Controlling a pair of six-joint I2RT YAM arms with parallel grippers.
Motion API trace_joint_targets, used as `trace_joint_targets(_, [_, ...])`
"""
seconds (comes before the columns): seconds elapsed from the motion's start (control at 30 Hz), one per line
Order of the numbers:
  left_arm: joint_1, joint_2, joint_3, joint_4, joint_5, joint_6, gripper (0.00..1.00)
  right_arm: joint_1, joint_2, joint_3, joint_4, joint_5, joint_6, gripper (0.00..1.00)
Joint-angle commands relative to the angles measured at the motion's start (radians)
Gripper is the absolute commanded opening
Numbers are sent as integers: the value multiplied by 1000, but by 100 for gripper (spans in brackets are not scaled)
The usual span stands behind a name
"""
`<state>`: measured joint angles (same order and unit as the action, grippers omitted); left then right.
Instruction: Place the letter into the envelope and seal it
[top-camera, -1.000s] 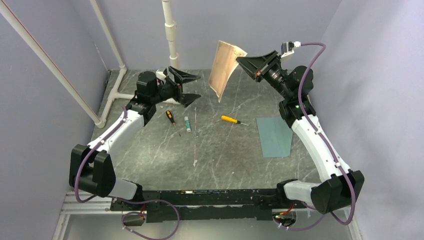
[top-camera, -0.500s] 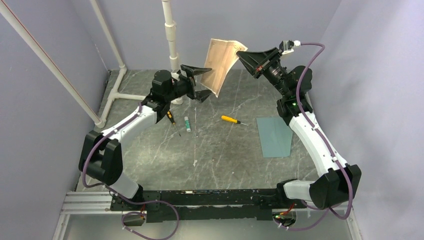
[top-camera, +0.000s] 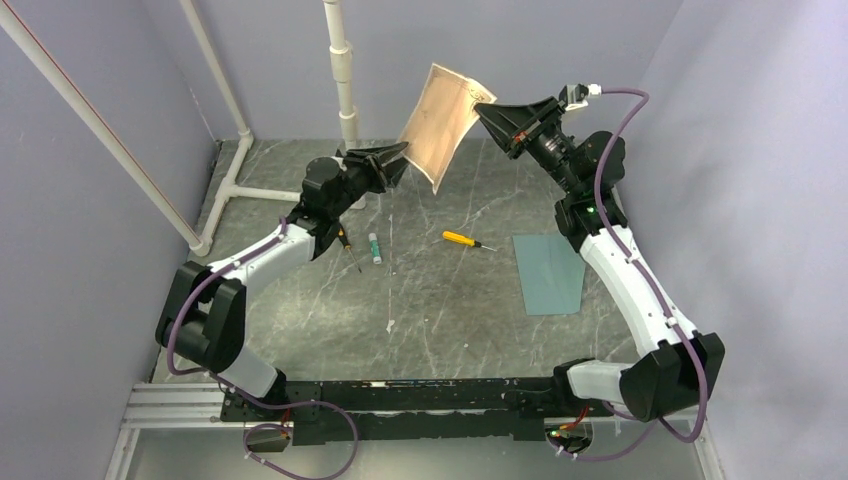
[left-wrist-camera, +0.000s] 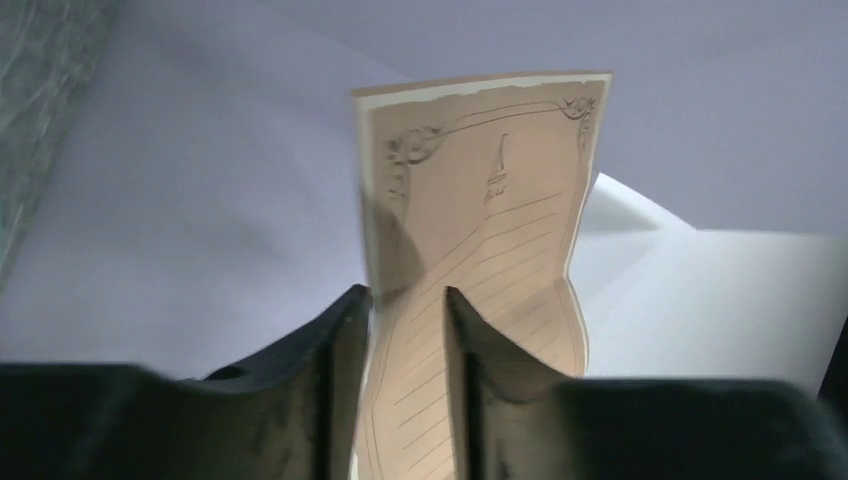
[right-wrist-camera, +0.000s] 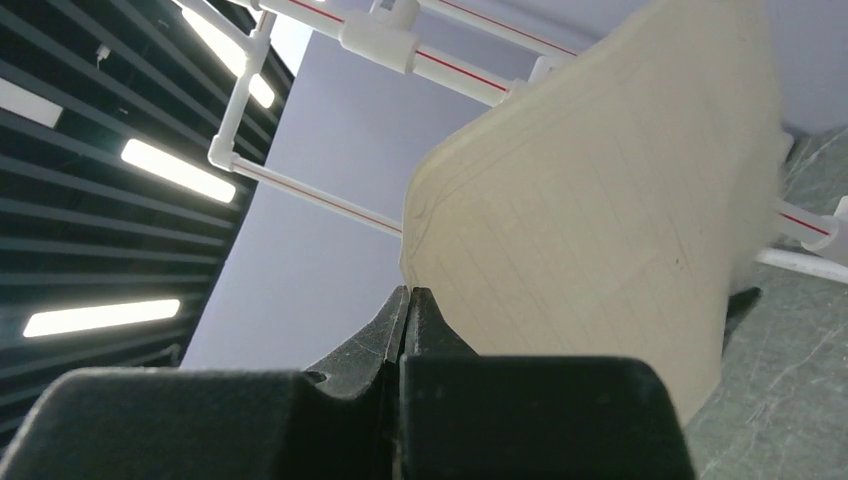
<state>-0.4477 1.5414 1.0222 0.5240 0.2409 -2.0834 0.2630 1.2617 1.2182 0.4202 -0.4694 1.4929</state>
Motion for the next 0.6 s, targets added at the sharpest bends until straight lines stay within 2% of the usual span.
trace_joint_targets(0.0, [0,-8,-15,234,-85,-48,30,-1,-46,16,-8,20,8,0])
trace_joint_targets(0.03, [0,5,-18,260,-87,-52,22,-1,-49,14,-15,22,5,0])
trace_joint_targets(0.2, [0,3,-20,286,-106,-6,5,-1,-65,-10,-30,32,8,0])
trace_joint_targets(0.5, [42,-35,-16,295,-93,222,3,-2,-87,-6,-133,40,-34,1])
trace_joint_targets(0.53, [56,-47,-17,291,-78,280,2,-4,-91,-4,-164,44,-71,14])
trace_joint_targets(0.57, [70,-62,-18,280,-64,336,2,-6,-97,0,-210,51,-129,34])
